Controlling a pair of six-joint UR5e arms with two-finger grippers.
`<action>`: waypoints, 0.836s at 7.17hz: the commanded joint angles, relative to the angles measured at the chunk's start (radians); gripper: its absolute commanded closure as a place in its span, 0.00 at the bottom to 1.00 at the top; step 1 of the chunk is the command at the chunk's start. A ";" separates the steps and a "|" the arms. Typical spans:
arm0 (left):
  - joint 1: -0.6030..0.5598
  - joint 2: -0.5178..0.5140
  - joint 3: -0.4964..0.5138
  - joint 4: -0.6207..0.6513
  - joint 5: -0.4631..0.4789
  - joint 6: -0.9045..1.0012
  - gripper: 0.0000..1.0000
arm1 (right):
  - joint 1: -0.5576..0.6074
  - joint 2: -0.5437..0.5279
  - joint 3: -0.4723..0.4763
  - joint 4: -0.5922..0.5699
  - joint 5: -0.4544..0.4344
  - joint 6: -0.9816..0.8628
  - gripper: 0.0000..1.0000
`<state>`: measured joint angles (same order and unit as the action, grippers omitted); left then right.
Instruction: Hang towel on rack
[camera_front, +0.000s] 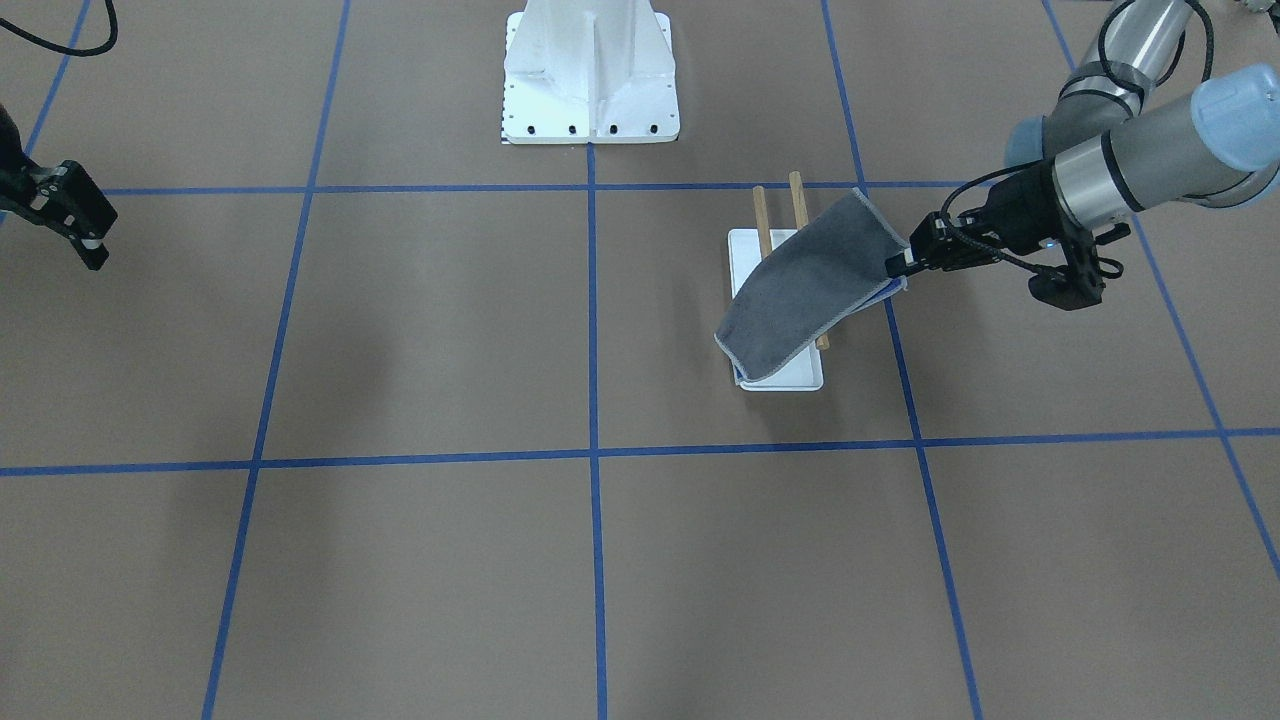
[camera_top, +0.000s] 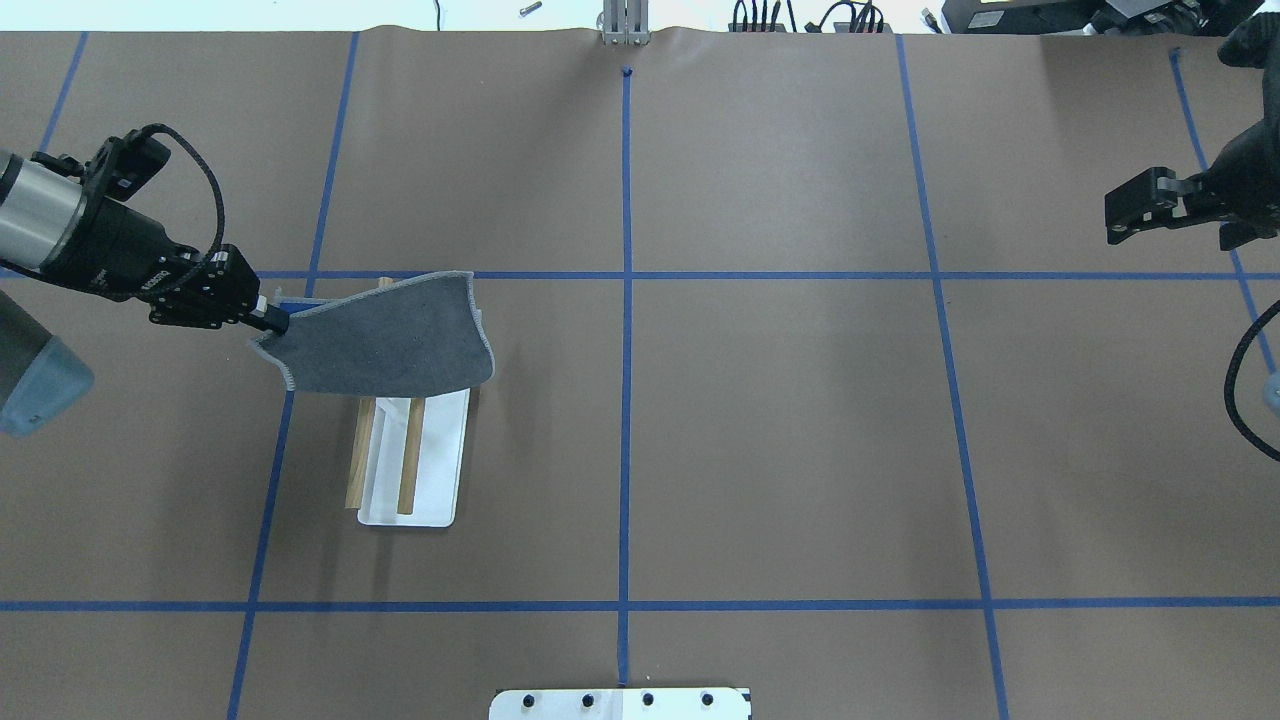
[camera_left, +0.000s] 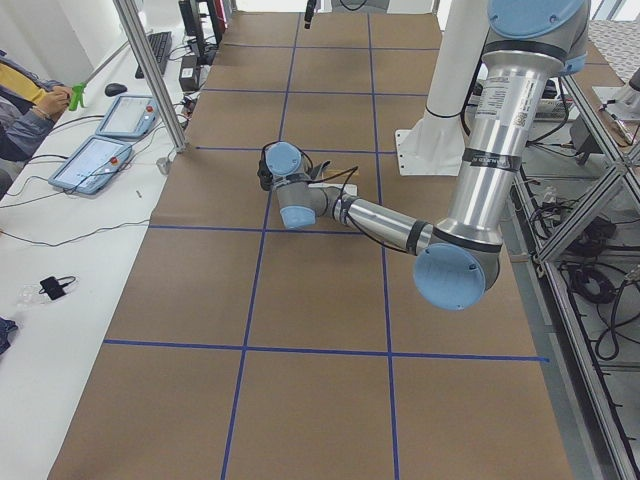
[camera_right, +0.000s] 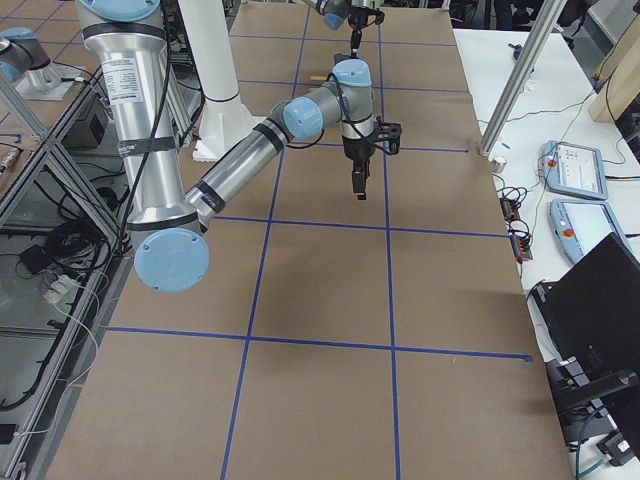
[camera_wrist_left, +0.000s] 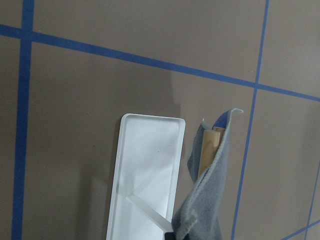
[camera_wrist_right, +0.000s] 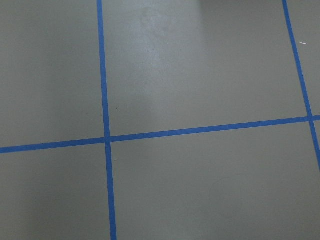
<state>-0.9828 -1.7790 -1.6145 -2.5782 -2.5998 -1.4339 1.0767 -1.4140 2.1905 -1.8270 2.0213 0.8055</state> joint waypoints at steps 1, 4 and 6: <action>0.000 0.018 0.004 -0.002 0.015 -0.002 0.02 | 0.003 0.001 0.000 0.000 0.001 0.000 0.00; -0.028 0.016 -0.001 -0.002 0.036 -0.002 0.01 | 0.025 0.001 -0.002 0.000 0.007 -0.005 0.00; -0.086 0.024 -0.031 -0.005 0.265 0.003 0.01 | 0.066 0.001 -0.027 -0.002 0.043 -0.101 0.00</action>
<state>-1.0350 -1.7610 -1.6273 -2.5810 -2.4694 -1.4340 1.1173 -1.4128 2.1811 -1.8287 2.0428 0.7619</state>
